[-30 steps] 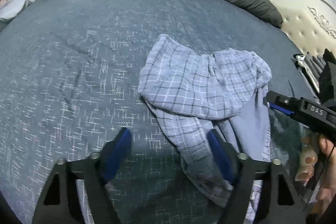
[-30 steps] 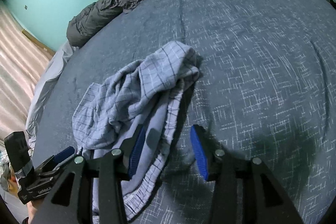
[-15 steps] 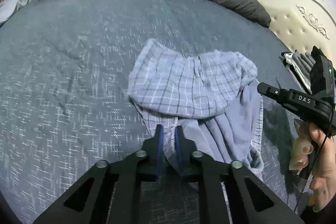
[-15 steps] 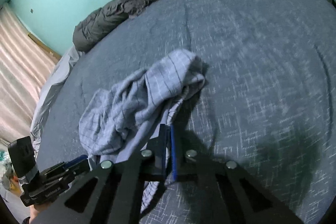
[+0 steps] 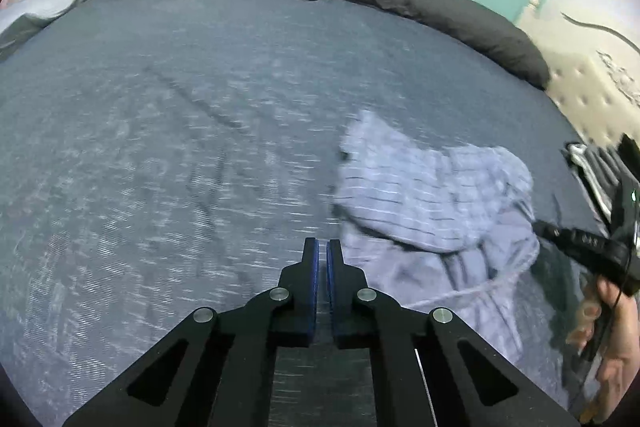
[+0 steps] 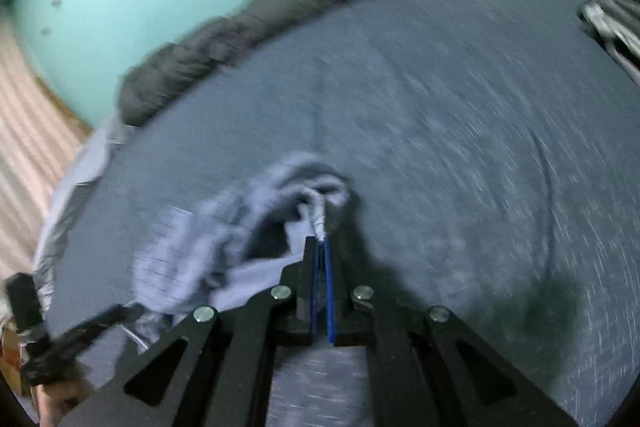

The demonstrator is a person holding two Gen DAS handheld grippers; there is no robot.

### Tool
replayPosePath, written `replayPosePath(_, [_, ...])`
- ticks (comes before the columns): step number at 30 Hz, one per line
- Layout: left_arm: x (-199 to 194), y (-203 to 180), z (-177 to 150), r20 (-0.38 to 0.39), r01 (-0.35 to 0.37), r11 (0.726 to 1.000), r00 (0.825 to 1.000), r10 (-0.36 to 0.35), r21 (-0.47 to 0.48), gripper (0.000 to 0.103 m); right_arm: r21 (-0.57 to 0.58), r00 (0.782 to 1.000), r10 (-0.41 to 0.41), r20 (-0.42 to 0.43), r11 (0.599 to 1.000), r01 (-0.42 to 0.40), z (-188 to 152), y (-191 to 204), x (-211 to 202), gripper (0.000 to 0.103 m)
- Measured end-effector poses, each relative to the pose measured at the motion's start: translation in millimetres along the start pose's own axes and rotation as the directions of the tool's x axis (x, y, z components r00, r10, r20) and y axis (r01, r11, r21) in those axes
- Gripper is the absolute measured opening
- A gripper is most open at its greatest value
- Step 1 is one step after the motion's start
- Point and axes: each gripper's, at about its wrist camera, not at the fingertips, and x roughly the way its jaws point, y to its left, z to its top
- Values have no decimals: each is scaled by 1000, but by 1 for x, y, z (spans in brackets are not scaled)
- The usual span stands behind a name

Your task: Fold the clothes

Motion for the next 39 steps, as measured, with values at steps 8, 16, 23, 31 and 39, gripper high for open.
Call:
replayPosePath(8, [0,-15,2,-25,90,994,996,-89,55,26,31,1000,-1,1,1000,1,0,-10,4,6])
replayPosePath(16, [18,-21,-5,-96,93,990,992,-83,108,25,25,999,23,-33,999,-23,4,-15,18,37])
replayPosePath(23, [-15,-17,3,-37,115,983,993,-111,139,6,-28,997,72,12,997,-71,6,-3,7,4])
replayPosePath(31, [-96,-10,13,85,133,982,986,-145,130,5,-59,976,157,150,987,-149,13,19,-62,4])
replayPosePath(39, [-154,-22,33,129,171,975,973,-190,143,5,-75,964,196,181,980,-185,24,37,-135,3])
